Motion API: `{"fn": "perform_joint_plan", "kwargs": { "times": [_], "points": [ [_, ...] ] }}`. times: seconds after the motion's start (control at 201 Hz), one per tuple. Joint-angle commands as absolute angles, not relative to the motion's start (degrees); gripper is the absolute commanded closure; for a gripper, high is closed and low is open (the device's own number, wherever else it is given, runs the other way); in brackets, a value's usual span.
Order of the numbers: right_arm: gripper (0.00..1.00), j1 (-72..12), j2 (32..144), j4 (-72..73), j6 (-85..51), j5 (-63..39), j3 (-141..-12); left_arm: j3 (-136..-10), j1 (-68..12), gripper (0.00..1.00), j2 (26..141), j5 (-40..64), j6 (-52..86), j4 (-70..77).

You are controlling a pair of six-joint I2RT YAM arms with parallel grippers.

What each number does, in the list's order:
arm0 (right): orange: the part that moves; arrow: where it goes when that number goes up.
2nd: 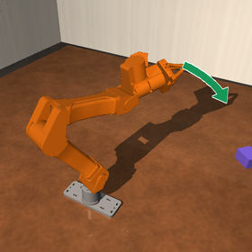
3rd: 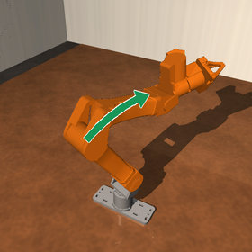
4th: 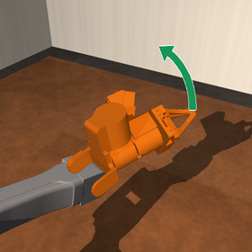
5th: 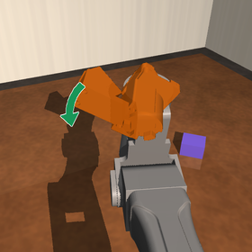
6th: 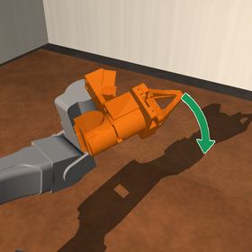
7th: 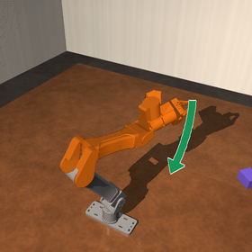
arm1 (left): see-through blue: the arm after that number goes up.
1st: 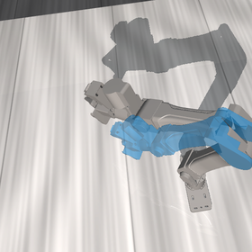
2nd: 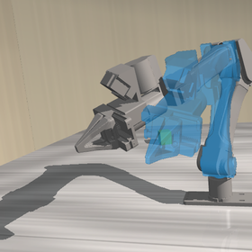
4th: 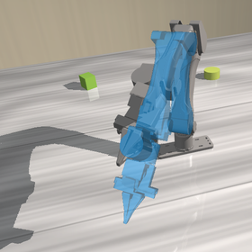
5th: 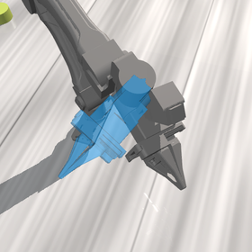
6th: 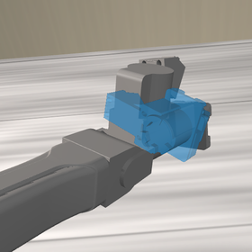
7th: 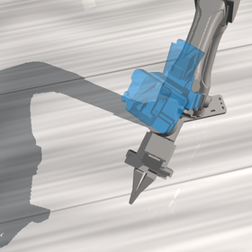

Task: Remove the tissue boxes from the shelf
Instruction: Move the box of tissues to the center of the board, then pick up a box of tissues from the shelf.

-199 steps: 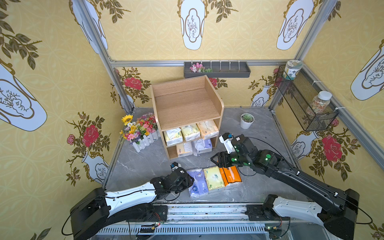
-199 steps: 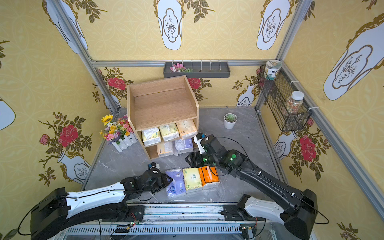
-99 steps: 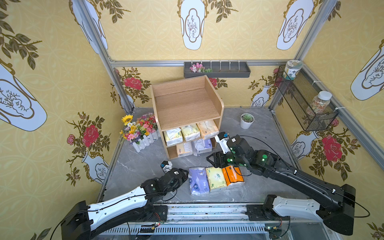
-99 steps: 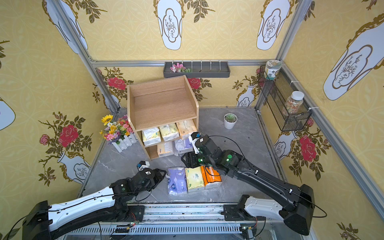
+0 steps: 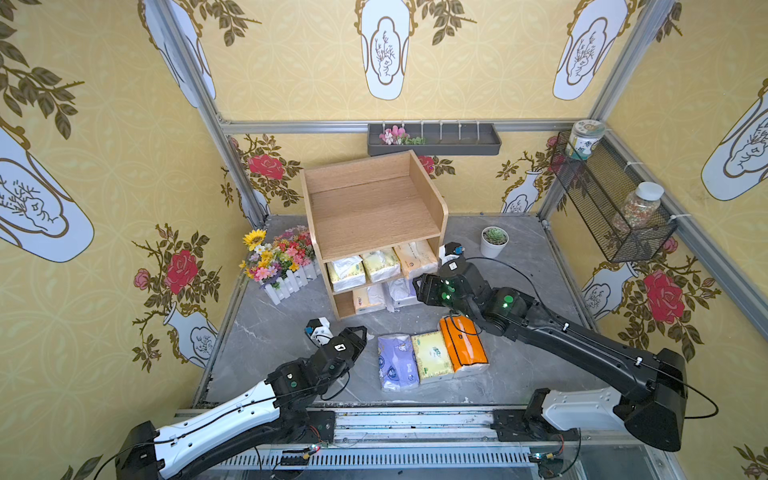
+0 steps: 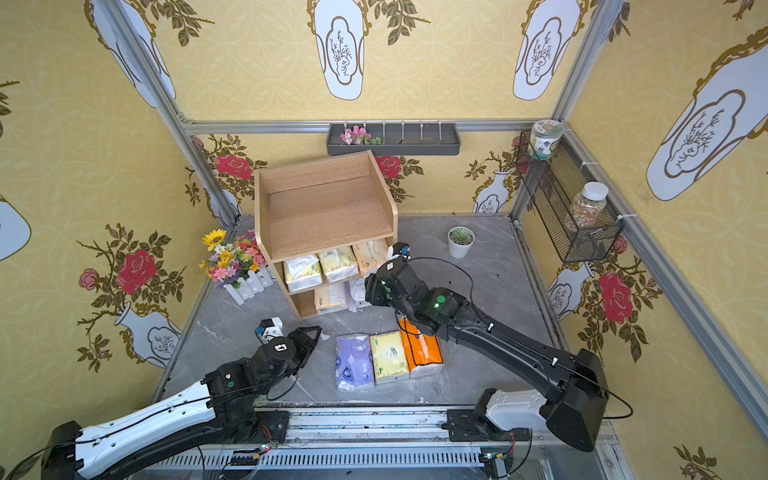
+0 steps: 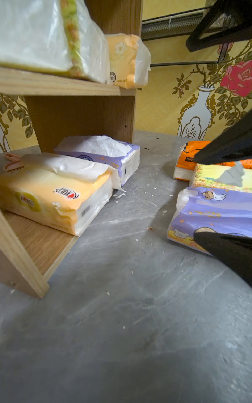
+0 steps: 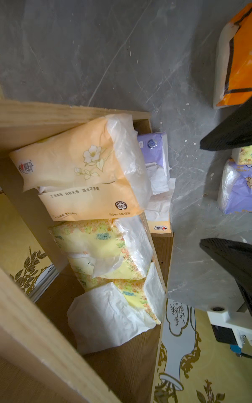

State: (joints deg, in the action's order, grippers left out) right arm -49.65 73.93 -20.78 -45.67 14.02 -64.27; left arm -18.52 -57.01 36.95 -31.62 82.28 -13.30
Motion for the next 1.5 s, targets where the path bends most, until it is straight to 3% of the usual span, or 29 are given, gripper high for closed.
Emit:
{"fn": "perform_joint_plan", "kwargs": {
  "times": [0.0,0.697,1.16,1.499],
  "points": [
    [0.33,-48.54,74.71,-15.89,-50.45,16.25,-64.10,-18.94,-56.98,0.45,37.23,-32.01,80.00,-10.70],
    [0.39,-43.76,81.25,-16.36,-72.58,19.74,-65.83,-21.15,-57.02,0.45,38.14,-31.04,77.67,-7.00],
    [0.32,-39.89,82.17,-7.72,-75.10,13.04,-61.42,-21.18,-56.99,0.45,37.40,-30.94,76.82,-6.20],
    [0.44,-37.37,83.24,-0.65,-78.38,10.59,-57.26,-21.20,-56.98,0.45,37.11,-30.41,76.64,-5.01]
  ]
}}
